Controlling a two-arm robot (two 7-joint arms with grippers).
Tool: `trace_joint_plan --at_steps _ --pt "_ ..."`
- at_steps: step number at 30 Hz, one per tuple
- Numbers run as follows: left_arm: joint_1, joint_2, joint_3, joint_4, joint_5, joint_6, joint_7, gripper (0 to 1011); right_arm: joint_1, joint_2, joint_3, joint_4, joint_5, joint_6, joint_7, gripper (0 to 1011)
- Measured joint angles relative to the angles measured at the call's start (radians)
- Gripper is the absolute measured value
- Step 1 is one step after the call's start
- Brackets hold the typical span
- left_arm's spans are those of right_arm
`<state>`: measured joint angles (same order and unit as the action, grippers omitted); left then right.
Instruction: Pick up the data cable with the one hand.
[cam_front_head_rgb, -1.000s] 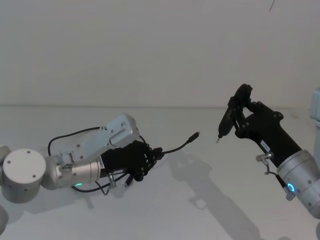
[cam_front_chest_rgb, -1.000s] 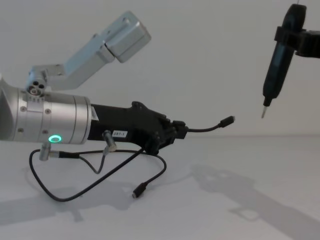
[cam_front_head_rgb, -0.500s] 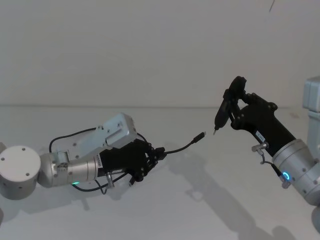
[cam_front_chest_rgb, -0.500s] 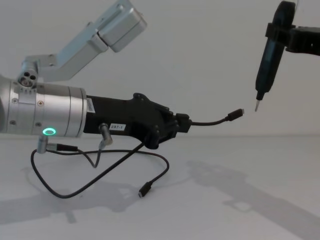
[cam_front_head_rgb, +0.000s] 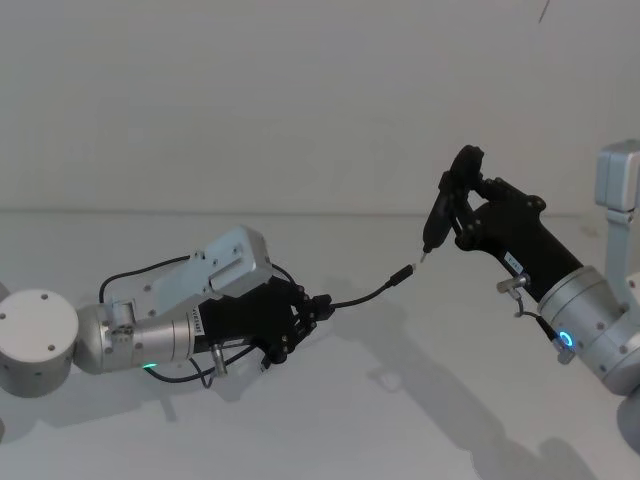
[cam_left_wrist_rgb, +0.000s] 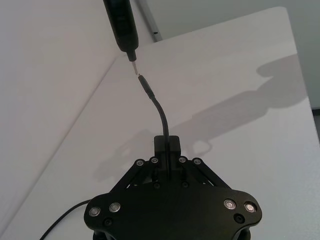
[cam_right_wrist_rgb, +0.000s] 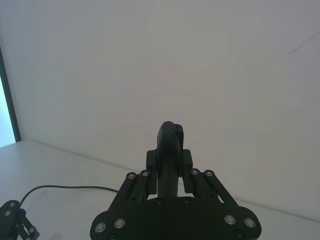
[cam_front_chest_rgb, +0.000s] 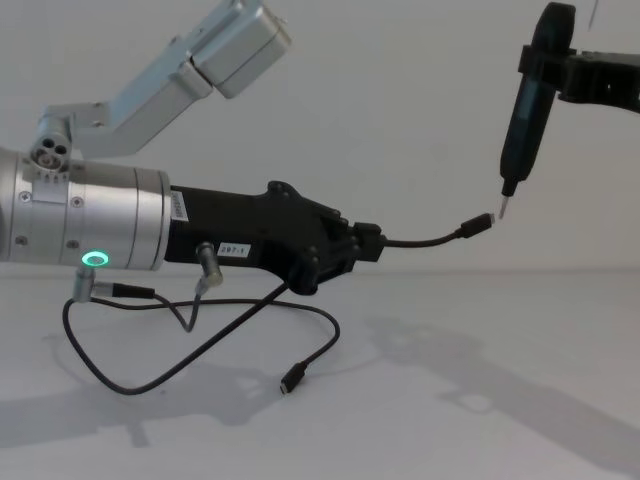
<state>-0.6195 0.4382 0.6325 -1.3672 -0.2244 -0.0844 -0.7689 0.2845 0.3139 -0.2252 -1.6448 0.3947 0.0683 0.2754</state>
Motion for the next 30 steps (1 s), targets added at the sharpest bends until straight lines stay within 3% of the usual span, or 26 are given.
trace_joint_plan --at_steps 30 --pt "0.0 0.003 0.0 -0.003 -0.002 -0.005 -0.006 38 -0.012 0.034 -0.022 -0.02 0.013 0.001 0.024 279"
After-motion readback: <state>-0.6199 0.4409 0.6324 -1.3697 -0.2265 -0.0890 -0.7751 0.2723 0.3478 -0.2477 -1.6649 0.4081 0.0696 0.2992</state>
